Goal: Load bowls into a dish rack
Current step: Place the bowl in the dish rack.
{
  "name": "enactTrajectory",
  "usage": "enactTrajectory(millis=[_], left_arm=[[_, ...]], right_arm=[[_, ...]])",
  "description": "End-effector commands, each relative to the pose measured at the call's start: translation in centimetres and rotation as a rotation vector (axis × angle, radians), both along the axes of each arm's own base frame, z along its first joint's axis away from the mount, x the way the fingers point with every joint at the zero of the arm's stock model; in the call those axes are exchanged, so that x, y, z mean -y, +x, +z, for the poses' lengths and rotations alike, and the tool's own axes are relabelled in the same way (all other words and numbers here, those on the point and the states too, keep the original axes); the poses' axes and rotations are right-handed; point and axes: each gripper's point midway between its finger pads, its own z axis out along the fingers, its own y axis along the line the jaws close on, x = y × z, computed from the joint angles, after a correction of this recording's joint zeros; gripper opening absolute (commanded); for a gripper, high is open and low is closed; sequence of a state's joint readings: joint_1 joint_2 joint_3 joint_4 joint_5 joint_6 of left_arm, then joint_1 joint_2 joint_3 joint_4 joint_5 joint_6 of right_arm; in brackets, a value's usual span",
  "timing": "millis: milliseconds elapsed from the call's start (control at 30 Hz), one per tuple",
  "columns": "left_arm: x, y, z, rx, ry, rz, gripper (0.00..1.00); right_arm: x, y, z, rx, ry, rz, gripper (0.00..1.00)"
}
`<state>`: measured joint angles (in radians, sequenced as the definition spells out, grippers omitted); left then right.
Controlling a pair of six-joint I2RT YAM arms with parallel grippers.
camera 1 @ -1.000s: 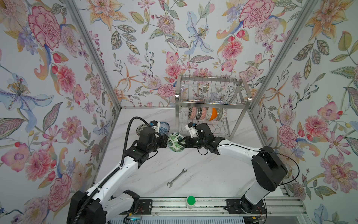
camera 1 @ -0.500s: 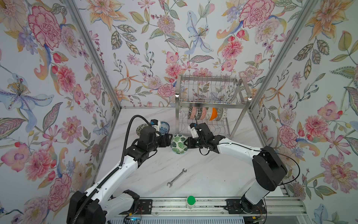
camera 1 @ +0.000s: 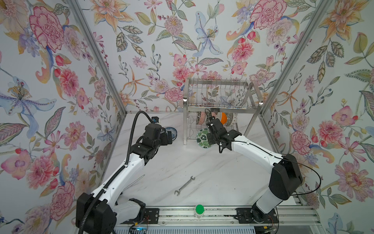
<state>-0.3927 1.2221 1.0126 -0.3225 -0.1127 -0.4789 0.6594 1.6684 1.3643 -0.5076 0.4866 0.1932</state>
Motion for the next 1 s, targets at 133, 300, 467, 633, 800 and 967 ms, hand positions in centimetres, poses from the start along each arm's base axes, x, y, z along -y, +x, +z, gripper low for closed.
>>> enactTrajectory(millis=[133, 300, 467, 633, 800, 967], left_arm=[[-0.4, 0.2, -0.2, 0.000, 0.026, -0.008, 0.99], [-0.1, 0.3, -0.6, -0.003, 0.019, -0.019, 0.99], [0.1, 0.4, -0.9, -0.007, 0.011, -0.032, 0.99], [0.2, 0.3, -1.1, -0.010, 0.007, -0.040, 0.99], [0.1, 0.3, -1.2, -0.010, 0.003, -0.040, 0.99], [0.2, 0.3, -1.2, -0.008, -0.006, -0.046, 0.99]], right_arm=[[8.3, 1.6, 3.2, 0.103, -0.377, -0.171, 0.00], [11.3, 2.1, 3.5, 0.114, -0.512, -0.237, 0.00], [11.8, 3.1, 3.5, 0.142, -0.595, -0.243, 0.00], [11.1, 4.2, 2.8, 0.153, -0.612, -0.218, 0.00], [8.3, 5.4, 2.9, 0.178, -0.510, -0.182, 0.00], [5.2, 6.5, 2.5, 0.185, -0.464, -0.176, 0.00]])
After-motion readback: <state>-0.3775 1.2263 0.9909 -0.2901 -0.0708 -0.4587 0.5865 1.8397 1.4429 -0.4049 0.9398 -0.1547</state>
